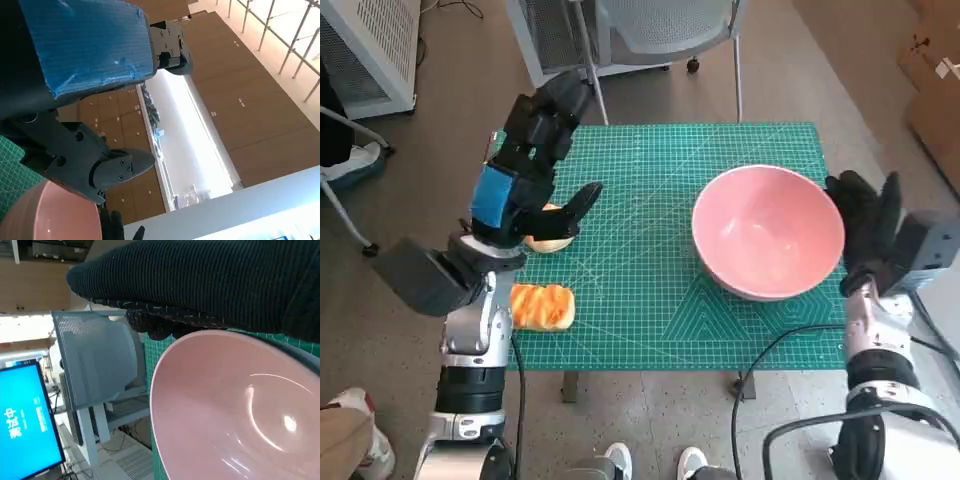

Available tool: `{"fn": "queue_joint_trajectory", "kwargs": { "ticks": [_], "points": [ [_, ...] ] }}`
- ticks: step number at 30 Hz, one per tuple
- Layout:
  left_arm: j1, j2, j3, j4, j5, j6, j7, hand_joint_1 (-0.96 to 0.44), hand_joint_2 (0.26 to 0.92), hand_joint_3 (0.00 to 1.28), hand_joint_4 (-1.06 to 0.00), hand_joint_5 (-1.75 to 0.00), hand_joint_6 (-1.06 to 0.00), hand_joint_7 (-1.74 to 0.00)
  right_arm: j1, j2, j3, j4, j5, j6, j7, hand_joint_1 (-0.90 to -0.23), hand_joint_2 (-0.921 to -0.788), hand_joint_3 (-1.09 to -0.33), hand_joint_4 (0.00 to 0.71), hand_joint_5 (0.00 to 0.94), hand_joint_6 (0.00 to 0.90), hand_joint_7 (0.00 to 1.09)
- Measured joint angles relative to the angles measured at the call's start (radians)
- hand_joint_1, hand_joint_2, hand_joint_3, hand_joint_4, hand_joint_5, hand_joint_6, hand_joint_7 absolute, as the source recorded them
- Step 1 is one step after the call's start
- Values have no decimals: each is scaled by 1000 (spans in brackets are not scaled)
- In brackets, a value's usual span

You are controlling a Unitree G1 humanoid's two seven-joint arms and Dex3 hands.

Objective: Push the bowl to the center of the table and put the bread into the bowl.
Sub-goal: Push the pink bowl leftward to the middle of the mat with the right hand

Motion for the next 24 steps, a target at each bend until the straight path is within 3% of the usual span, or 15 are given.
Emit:
{"fn": "queue_joint_trajectory", "kwargs": {
  "ticks": [8,24],
  "points": [
    [11,0,7,-9,0,7,7,-195,582,766,1,-176,1,-553,-4,14,11,0,-14,-4,2,-589,-921,-721,263,1,385,2],
    [36,1,16,-33,0,17,27,-198,585,750,0,-187,1,-570,-50,64,20,0,-27,-5,11,-607,-921,-745,262,9,385,7]
  ]
}}
